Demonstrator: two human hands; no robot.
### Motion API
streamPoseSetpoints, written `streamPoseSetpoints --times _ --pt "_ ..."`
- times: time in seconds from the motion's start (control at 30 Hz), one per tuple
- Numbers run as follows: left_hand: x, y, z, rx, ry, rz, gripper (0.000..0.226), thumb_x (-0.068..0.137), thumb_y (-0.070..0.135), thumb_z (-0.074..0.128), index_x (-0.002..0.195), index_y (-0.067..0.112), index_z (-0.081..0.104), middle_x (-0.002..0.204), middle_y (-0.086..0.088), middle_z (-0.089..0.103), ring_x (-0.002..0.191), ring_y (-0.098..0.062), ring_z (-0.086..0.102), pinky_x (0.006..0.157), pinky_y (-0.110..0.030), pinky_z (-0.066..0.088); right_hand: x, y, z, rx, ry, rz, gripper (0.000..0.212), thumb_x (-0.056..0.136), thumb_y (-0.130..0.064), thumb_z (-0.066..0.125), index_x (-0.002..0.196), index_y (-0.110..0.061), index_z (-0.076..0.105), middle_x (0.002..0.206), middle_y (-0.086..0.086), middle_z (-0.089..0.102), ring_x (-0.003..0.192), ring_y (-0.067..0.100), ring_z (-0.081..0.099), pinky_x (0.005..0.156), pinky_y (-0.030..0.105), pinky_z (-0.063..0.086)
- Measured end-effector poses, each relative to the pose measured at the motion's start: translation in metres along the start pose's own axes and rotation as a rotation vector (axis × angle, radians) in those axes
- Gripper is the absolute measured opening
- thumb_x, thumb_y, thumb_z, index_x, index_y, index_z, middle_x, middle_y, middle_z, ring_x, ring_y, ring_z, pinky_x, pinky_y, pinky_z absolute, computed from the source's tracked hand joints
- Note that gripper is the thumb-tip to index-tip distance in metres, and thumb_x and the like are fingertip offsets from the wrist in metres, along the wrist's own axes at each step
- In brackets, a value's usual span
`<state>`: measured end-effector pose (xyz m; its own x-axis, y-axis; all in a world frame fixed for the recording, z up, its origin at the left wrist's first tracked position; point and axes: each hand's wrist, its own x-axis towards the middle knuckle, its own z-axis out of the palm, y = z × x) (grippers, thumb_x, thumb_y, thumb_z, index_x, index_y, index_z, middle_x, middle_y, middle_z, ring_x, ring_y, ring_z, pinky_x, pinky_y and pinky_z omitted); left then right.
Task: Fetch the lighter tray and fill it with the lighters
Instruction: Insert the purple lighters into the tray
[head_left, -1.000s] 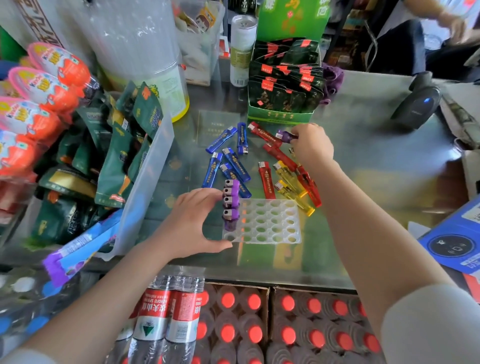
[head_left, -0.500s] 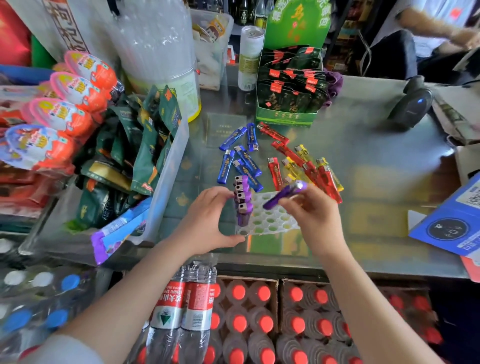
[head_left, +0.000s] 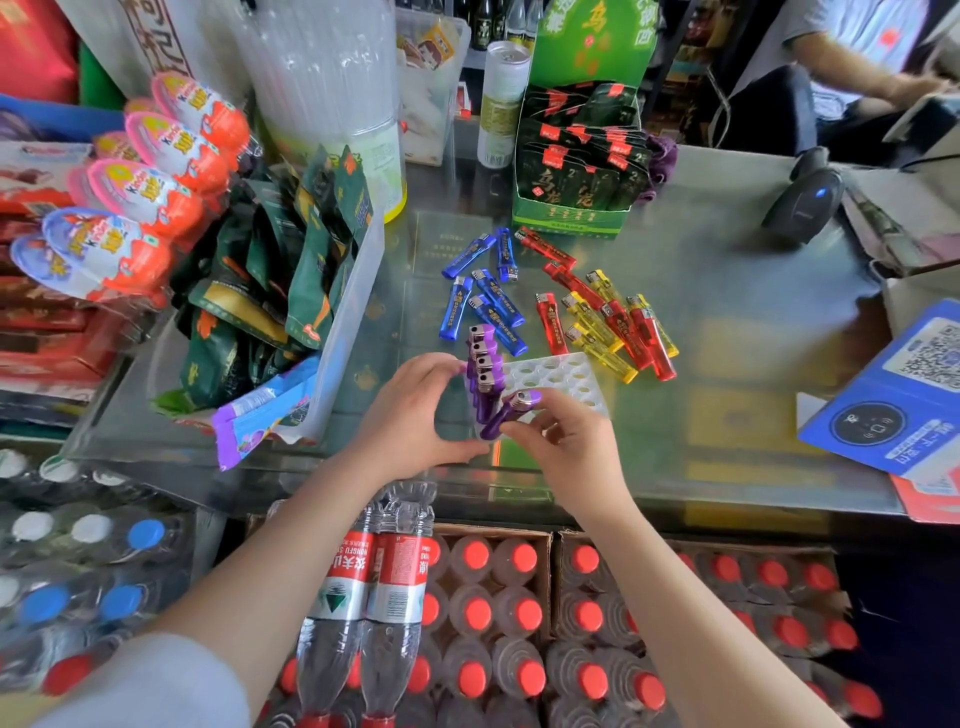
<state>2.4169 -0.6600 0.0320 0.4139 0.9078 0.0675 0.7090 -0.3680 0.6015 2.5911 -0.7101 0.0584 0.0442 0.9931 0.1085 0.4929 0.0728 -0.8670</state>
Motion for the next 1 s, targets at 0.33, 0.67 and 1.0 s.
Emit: streamPoseSetpoints --times 0.33,0.67,1.0 --pt "0.002 0.0 0.0 0.016 -0.012 -0.008 0.088 0.056 0.069 0.059 0.127 0.017 0.045 0.131 0.002 0.045 0.123 -0.014 0.037 0.103 -0.033 0.031 0.004 -0.01 -0.001 -0.127 -0.149 -0.088 0.015 0.076 -0.011 0.07 0.09 -0.01 0.065 0.06 -0.026 0.05 0.064 -0.006 0.051 0.057 0.006 0.037" --pt "0.003 -0.002 0.002 0.018 0.002 -0.004 0.089 0.055 0.074 0.051 0.125 0.019 0.045 0.129 0.004 0.046 0.121 -0.013 0.037 0.101 -0.032 0.031 0.011 -0.002 -0.001 -0.104 -0.175 -0.119 0.013 0.077 -0.009 0.068 0.089 -0.01 0.063 0.072 -0.019 0.053 0.069 -0.004 0.05 0.06 0.006 0.037" --pt "0.003 0.0 0.0 0.027 0.025 0.014 0.089 0.056 0.073 0.053 0.125 0.017 0.047 0.128 0.001 0.048 0.12 -0.015 0.04 0.099 -0.028 0.029 0.026 0.008 -0.014 -0.234 -0.276 -0.124 0.02 0.078 -0.012 0.068 0.097 -0.013 0.06 0.091 -0.008 0.054 0.069 0.005 0.048 0.061 0.007 0.037"
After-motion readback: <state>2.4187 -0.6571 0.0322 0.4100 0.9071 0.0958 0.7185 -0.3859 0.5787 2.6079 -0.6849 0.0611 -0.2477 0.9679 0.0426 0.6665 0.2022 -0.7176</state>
